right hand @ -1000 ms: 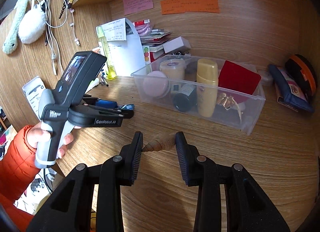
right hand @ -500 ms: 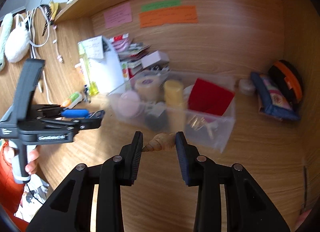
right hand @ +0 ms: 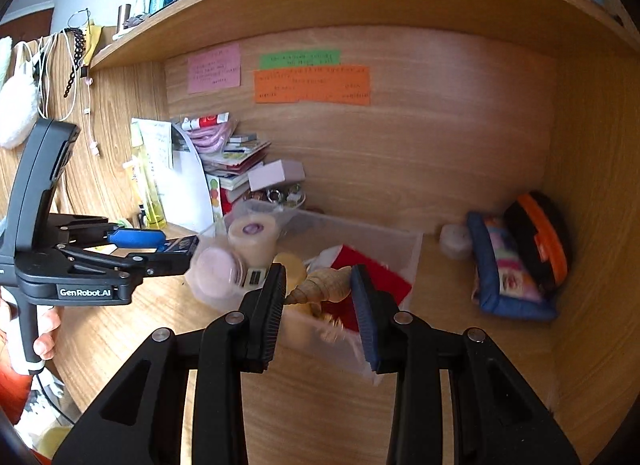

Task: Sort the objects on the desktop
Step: 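Carry the Max box and seashell over the bin with both grippers, then lower the Max box and seashell into the bin and open both grippers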

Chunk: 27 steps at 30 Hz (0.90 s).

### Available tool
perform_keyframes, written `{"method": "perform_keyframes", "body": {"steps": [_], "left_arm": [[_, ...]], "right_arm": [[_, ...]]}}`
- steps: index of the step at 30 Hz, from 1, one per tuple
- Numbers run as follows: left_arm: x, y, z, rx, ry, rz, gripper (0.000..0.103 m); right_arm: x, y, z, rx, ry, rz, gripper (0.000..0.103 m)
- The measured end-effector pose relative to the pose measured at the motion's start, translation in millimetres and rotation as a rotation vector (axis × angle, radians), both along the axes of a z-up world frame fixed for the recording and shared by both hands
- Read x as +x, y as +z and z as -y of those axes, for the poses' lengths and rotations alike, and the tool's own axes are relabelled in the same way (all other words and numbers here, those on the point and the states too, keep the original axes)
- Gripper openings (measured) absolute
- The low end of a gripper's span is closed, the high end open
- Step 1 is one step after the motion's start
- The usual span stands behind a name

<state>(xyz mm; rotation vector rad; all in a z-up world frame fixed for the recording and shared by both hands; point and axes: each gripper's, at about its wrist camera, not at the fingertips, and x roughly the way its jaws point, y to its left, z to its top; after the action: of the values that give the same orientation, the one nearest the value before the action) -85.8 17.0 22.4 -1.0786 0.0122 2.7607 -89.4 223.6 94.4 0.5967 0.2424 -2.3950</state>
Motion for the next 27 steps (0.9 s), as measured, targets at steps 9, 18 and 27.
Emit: {"method": "perform_keyframes", "body": {"steps": [9, 18, 27], "left_arm": [[-41.2, 7.2, -9.8, 0.009, -0.001, 0.004, 0.051], [-79.0, 0.1, -18.8, 0.008, -0.013, 0.028, 0.051], [-112.5, -20.3, -27.4, 0.017, -0.014, 0.077, 0.051]], "right_arm": [[-32.4, 12.1, 20.4, 0.006, 0.055, -0.009, 0.031], [-83.3, -3.1, 37.8, 0.055, 0.031, 0.057, 0.031], [-122.3, -29.9, 33.9, 0.052, -0.042, 0.161, 0.031]]}}
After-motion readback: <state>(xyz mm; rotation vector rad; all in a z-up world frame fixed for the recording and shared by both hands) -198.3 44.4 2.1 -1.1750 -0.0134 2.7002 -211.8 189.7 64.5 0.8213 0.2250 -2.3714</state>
